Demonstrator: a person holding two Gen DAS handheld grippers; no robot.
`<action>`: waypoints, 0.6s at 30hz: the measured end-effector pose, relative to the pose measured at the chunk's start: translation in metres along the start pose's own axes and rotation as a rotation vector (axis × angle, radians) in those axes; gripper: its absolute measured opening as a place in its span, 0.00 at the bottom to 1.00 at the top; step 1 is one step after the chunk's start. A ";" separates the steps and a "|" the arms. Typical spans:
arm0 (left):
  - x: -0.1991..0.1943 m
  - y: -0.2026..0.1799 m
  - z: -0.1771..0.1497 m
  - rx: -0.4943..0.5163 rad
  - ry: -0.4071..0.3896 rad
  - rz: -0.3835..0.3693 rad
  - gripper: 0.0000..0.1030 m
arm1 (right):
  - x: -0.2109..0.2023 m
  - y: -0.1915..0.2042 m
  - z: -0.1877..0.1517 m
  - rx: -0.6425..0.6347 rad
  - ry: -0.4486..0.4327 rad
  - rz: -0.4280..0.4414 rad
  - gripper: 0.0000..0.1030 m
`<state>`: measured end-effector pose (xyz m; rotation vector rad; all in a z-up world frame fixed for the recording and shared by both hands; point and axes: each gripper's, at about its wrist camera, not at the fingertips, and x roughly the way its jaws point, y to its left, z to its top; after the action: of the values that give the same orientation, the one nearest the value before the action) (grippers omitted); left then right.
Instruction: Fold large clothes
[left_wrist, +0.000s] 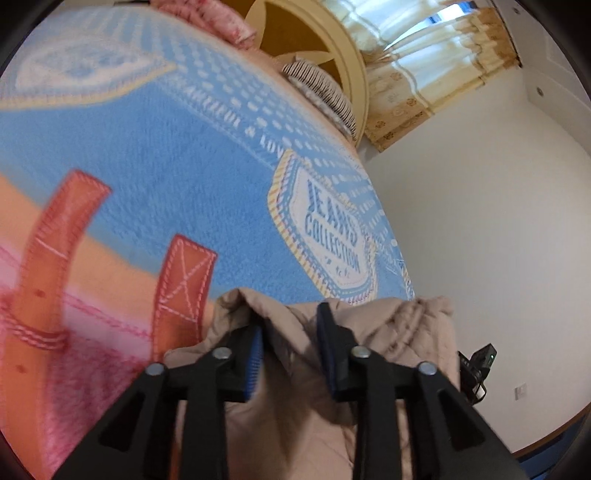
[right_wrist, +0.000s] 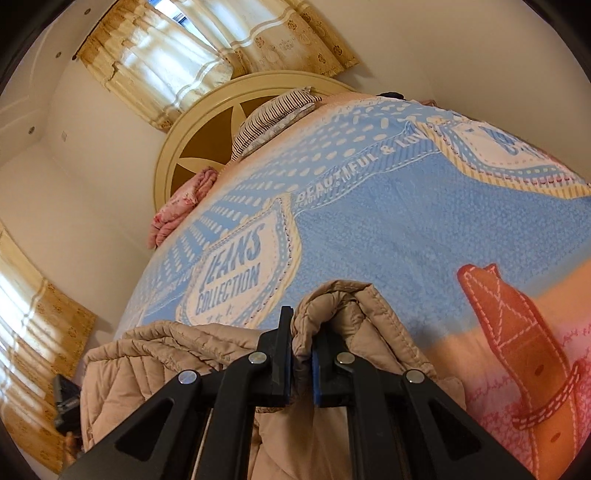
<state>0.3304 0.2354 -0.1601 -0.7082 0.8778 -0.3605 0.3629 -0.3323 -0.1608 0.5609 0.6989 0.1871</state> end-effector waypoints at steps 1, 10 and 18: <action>-0.008 -0.004 0.001 0.012 -0.014 -0.005 0.39 | 0.001 0.002 0.001 -0.002 0.001 -0.004 0.06; -0.077 -0.084 -0.015 0.291 -0.250 0.185 0.97 | 0.013 0.008 0.002 -0.018 0.006 -0.056 0.06; 0.030 -0.170 -0.099 0.603 -0.104 0.273 0.98 | 0.024 0.012 0.002 -0.017 0.026 -0.092 0.07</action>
<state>0.2686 0.0557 -0.1028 -0.0465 0.7030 -0.3172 0.3826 -0.3149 -0.1657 0.5098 0.7467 0.1144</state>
